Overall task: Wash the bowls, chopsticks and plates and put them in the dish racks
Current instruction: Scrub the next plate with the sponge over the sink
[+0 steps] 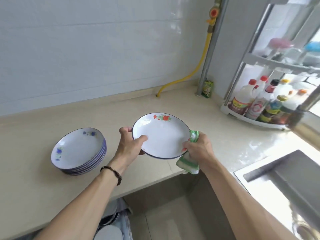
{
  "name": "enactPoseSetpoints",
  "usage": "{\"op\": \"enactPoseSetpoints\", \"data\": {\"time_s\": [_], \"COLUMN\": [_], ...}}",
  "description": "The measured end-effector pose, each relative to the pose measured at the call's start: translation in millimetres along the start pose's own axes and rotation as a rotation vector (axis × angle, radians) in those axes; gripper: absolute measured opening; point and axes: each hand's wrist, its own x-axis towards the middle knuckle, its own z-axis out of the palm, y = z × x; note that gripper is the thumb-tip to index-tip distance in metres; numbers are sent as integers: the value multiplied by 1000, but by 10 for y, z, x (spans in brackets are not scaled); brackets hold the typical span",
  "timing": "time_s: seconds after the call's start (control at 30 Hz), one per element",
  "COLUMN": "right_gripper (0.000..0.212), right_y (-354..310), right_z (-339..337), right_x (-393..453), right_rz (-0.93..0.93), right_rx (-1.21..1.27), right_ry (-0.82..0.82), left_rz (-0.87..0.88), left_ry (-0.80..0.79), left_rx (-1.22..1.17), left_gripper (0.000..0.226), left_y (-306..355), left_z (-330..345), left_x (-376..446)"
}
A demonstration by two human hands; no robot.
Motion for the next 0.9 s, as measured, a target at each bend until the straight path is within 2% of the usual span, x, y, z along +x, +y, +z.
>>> {"op": "enactPoseSetpoints", "data": {"time_s": [0.1, 0.23, 0.43, 0.57, 0.7, 0.77, 0.83, 0.9], "right_gripper": [15, 21, 21, 21, 15, 17, 20, 16], "right_y": [350, 833, 1606, 2064, 2400, 2508, 2595, 2640], "right_z": [-637, -1424, -2250, -2504, -2600, -2605, -2596, -2599], "right_x": [13, 25, -71, -160, -193, -197, -184, -163], "right_rz": [30, 86, 278, 461, 591, 621, 625, 627], "right_rx": [30, 77, 346, 612, 826, 882, 933, 977], "right_ry": [17, 78, 164, 229, 210, 205, 204, 207], "left_rz": [0, -17, -99, -79, -67, -49, 2, 70], "left_ry": [-35, -94, -153, -250, -361, -388, -410, -419], "left_rx": [-38, -91, -73, 144, 347, 432, 507, 574], "left_gripper": [45, 40, 23, 44, 61, 60, 48, 43], "left_y": [76, 157, 397, 591, 685, 710, 756, 789], "left_z": [671, 1555, 2733, 3386, 3855, 4030, 4174, 4289], "left_x": [-299, -637, -1051, -1221, -1362, -1431, -1523, -1584]}}
